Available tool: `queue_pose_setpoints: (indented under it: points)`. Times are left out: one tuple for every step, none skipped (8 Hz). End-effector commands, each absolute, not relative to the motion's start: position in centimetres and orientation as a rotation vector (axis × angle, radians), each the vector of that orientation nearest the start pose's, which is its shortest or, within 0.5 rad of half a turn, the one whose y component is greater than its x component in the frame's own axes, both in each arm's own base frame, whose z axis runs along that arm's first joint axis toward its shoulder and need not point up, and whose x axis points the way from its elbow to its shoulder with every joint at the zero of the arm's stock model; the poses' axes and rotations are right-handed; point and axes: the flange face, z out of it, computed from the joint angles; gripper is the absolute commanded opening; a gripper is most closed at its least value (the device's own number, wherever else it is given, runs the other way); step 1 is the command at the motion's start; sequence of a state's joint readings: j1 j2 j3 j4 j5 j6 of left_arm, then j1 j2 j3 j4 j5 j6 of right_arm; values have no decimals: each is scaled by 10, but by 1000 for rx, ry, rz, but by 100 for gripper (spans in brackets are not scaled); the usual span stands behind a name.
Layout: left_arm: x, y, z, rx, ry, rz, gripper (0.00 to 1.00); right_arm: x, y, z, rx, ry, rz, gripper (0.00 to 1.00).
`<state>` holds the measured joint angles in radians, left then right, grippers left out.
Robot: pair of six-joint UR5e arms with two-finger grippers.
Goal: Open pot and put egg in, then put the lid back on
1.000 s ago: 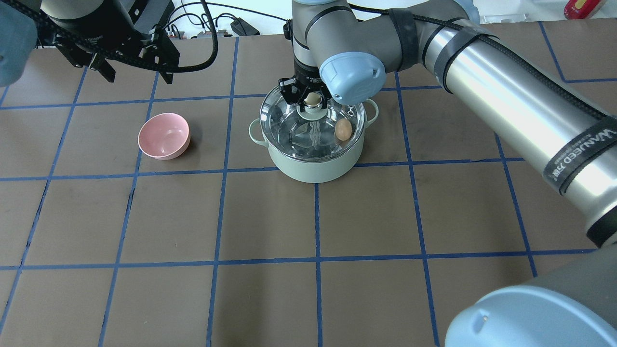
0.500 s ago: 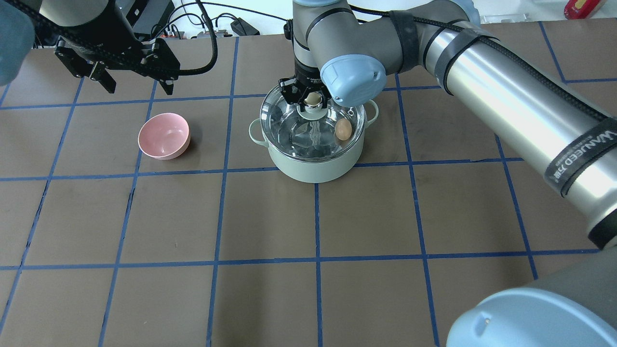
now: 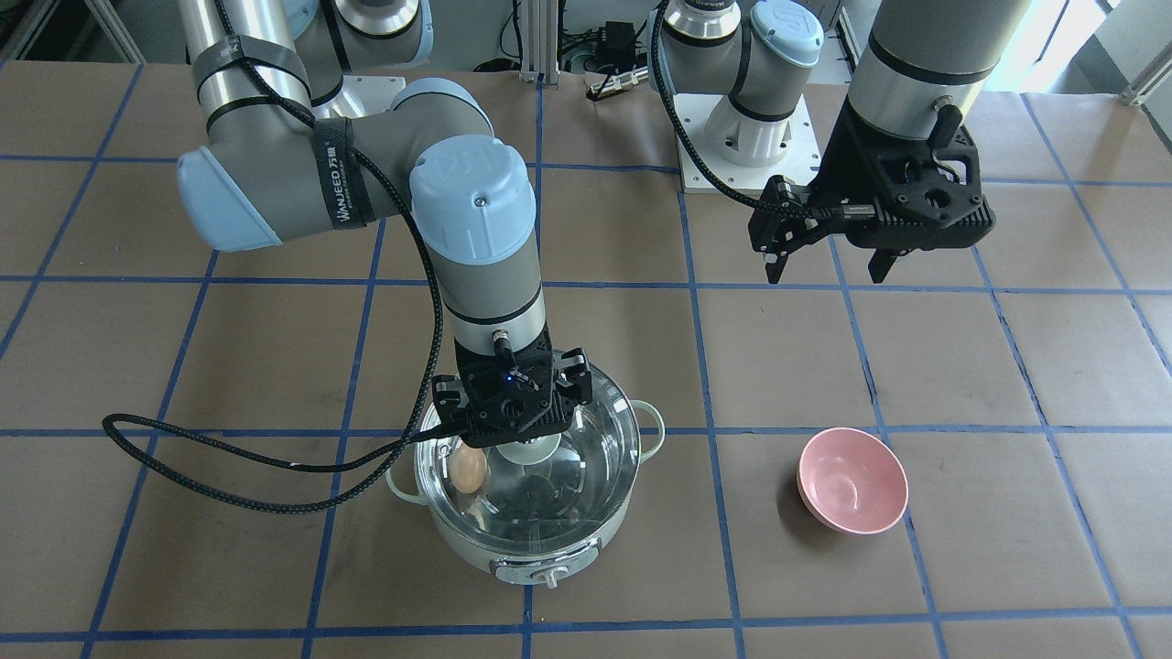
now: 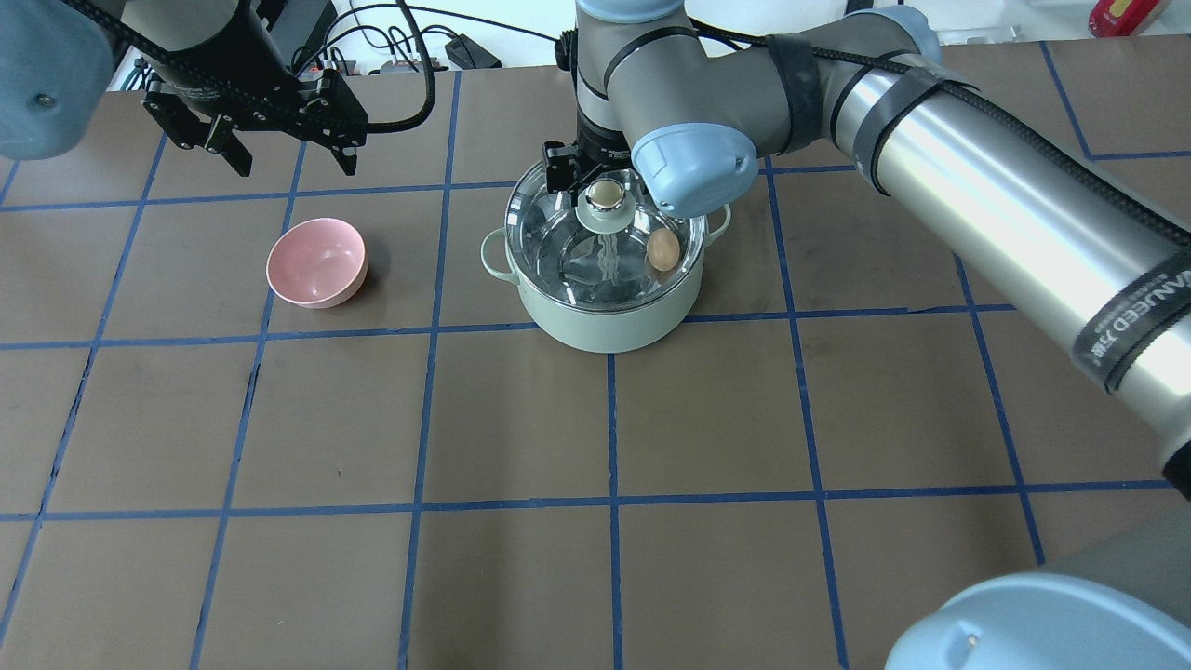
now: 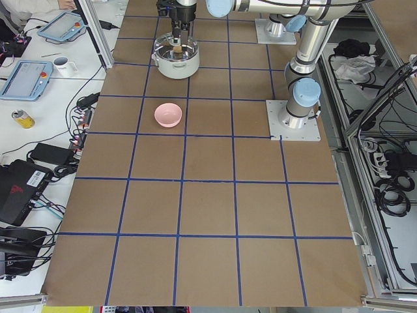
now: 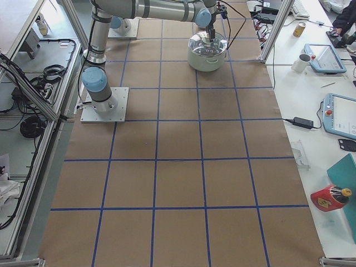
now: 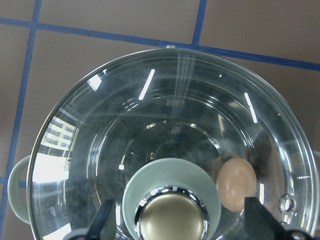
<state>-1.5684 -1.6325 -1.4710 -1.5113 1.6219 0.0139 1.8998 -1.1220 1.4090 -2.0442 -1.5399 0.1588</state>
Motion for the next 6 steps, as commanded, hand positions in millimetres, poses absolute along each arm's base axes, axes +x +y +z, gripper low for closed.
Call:
queue_pose_setpoints:
  points:
    - [-128,-529,512,11,3093,-156,100,336,-584,385,-234,3044,-258,100]
    - [-128,-529,512,11,3091,-156,100,332,-583,389,-225,3049,-246,100]
    - [-127,-528,512,10,3081,-151,100,322,-589,389,-197,3053,-245,100]
    - [-127,-529,511,1,3086,-147,100,302,-599,390,-146,3056,-243,100]
    - [-127,-528,512,-15,3086,-147,100,287,-604,395,-107,3048,-250,100]
    - [-128,-530,511,-20,3094,-148,100,277,-606,402,-84,3032,-261,100]
